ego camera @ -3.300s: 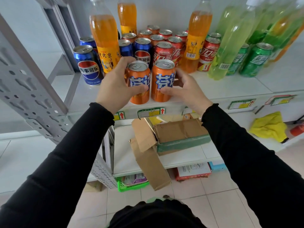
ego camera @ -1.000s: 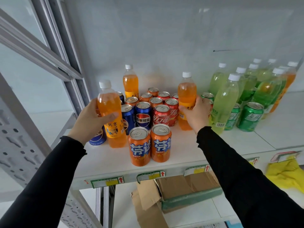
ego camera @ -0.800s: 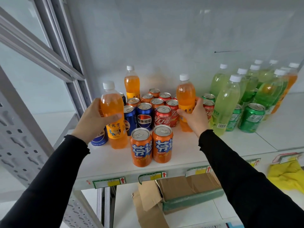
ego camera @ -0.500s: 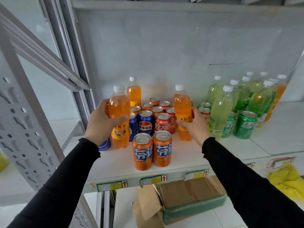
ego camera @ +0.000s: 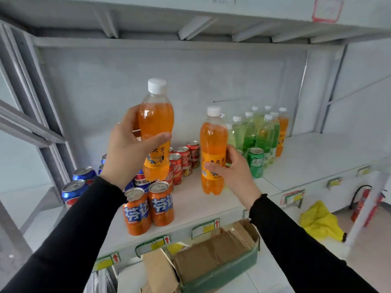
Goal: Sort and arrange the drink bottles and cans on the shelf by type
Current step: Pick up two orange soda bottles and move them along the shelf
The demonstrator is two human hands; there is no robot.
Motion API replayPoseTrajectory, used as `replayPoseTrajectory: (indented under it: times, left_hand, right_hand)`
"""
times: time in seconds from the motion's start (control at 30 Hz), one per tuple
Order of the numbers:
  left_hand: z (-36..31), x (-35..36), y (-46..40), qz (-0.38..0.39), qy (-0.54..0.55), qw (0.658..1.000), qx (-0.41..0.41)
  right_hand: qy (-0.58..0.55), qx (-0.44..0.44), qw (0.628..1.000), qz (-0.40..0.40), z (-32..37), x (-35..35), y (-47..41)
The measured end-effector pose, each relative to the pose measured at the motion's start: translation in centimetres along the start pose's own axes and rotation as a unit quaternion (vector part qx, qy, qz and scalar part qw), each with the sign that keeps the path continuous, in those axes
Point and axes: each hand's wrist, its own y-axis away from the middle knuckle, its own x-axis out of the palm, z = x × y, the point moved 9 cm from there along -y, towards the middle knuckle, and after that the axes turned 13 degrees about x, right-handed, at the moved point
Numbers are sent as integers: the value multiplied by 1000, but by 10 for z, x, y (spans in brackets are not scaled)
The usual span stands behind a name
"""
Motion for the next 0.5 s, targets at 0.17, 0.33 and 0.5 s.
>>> replayPoseTrajectory:
  times: [0.17,0.33,0.5]
  left_hand:
    - [-33,78,4,24,61,998,2]
    - [-55,177,21,56,115,991,-42]
    - [-73,272,42,58,129,986,-85]
  right_hand:
    - [-19,18,1000,-18,-15,-82,22]
    - [6,45,998,-49,-48,-184,33]
    - [32,65,995,-62,-81,-283,35]
